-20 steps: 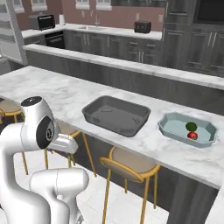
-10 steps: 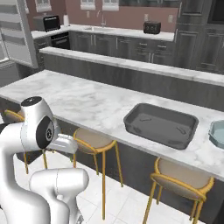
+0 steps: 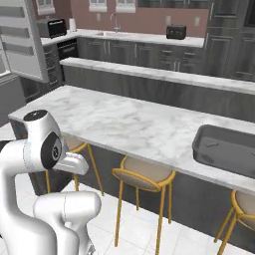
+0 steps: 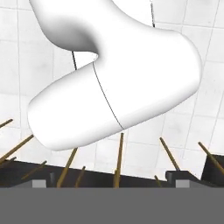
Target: Place the cold items (lime and tomato) from the fridge in one tupperware on the dining counter. Place the warm items (hot dog and kebab skewer) in the stove area in another tupperware.
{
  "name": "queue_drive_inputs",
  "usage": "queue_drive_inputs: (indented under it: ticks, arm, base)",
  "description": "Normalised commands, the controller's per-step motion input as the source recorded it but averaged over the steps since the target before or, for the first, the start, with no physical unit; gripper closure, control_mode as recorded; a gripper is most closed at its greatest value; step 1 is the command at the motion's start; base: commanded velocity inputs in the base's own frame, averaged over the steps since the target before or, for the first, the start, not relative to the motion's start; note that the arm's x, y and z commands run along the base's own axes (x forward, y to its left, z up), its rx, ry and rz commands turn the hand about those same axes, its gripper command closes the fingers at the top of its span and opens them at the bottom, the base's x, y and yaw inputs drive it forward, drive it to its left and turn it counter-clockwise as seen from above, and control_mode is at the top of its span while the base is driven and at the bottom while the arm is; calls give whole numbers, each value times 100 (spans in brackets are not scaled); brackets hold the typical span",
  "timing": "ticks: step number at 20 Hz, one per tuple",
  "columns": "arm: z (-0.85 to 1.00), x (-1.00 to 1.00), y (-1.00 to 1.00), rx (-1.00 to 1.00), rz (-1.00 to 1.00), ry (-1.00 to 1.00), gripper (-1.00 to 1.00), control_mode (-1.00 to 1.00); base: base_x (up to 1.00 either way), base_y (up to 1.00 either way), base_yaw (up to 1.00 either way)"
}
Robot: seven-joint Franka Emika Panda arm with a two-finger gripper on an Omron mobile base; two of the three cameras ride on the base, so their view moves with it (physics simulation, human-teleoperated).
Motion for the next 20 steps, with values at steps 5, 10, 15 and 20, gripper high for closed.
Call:
queue_drive_inputs:
  ticks: [5, 10, 15, 20]
  arm:
    - [0, 0, 0, 0, 0, 0, -100, 100]
    - [0, 0, 0, 0, 0, 0, -100, 100]
    - [0, 0, 0, 0, 0, 0, -100, 100]
    - [0, 0, 0, 0, 0, 0, -100, 100]
  base:
    - [-16, 100, -21]
    - [-6, 100, -12]
    - [-6, 100, -17]
    - [-21, 100, -30]
